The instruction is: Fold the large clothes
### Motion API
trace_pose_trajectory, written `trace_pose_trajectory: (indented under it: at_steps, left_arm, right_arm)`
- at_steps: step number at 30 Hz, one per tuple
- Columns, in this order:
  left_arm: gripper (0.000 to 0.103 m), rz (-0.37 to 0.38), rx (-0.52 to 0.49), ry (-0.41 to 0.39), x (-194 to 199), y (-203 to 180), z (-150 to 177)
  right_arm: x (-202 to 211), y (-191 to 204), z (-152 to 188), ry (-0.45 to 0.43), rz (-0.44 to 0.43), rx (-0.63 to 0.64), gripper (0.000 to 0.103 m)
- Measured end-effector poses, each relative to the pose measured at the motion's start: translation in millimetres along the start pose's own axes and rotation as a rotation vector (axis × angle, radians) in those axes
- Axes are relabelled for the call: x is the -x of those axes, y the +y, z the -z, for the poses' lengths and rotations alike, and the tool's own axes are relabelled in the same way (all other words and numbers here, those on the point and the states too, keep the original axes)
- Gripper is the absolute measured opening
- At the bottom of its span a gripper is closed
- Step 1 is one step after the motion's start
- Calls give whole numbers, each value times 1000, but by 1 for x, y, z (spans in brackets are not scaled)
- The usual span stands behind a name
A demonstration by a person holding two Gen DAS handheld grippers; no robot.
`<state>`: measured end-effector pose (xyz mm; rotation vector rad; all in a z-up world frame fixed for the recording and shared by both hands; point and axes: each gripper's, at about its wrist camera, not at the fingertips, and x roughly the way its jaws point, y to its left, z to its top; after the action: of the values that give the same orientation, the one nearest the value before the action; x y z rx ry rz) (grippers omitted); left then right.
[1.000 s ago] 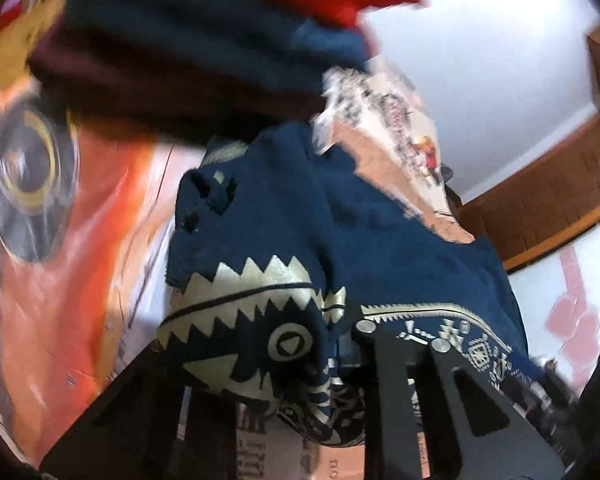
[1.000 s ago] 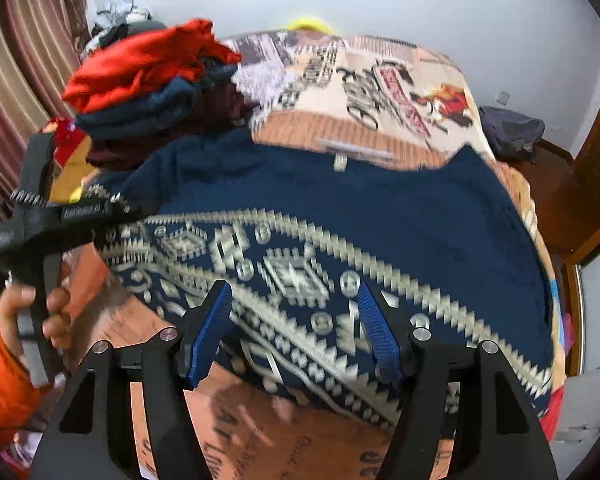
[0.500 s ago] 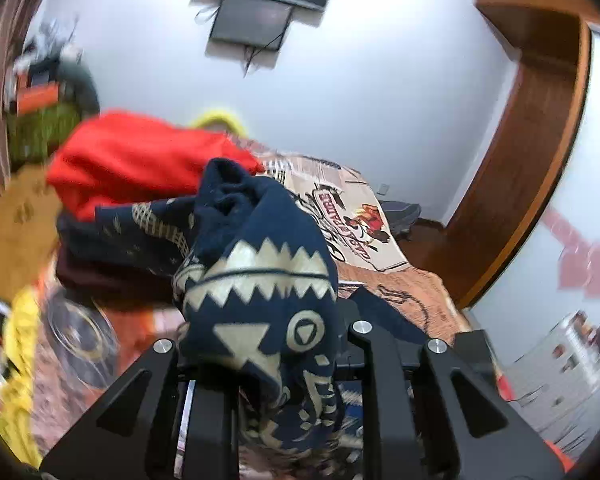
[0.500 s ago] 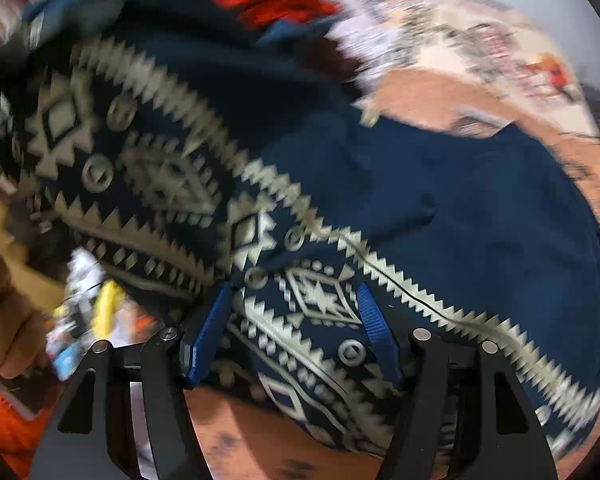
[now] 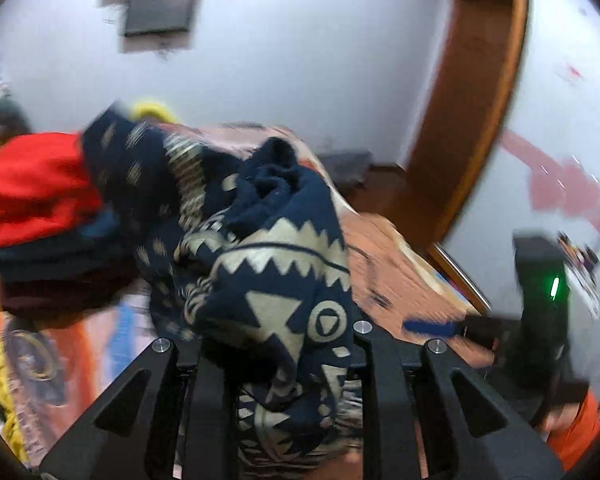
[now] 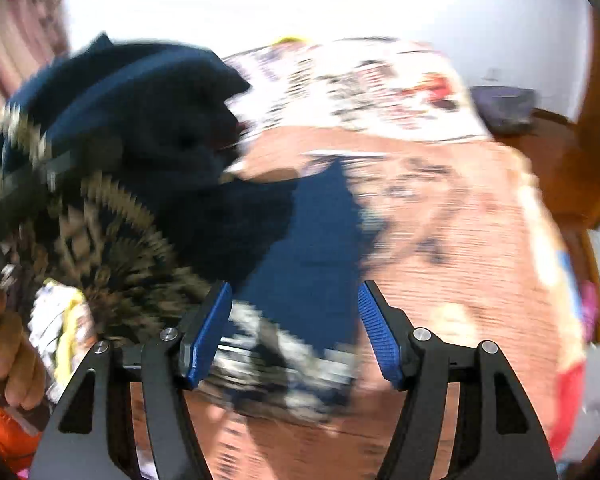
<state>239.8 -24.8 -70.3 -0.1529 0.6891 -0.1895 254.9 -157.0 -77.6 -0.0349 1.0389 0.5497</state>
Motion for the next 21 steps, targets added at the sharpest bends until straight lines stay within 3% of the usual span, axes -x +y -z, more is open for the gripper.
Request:
trace_pose_trajectory:
  at_steps: [5, 8, 12, 13, 18, 21]
  left_arm:
    - [21, 72, -137, 247, -61, -37, 33]
    - [30, 64, -200, 309, -70, -43, 49]
    - [67, 105, -238, 298, -52, -51, 53]
    - [71, 112, -231, 284, -43, -52, 51]
    - [73, 61, -207, 201, -14, -34, 30]
    - [85, 18, -183, 149, 5, -11, 19]
  right_arm:
    - [19, -45, 1, -15, 59, -110, 62]
    - [23, -55, 8, -16, 76, -142, 62]
    - [35, -49, 7, -41, 81, -119, 62]
    - [38, -47, 5, -50, 82, -109, 62]
    - [52, -26, -6, -113, 51, -62, 62]
    - [59, -8, -18, -148, 21, -21, 62]
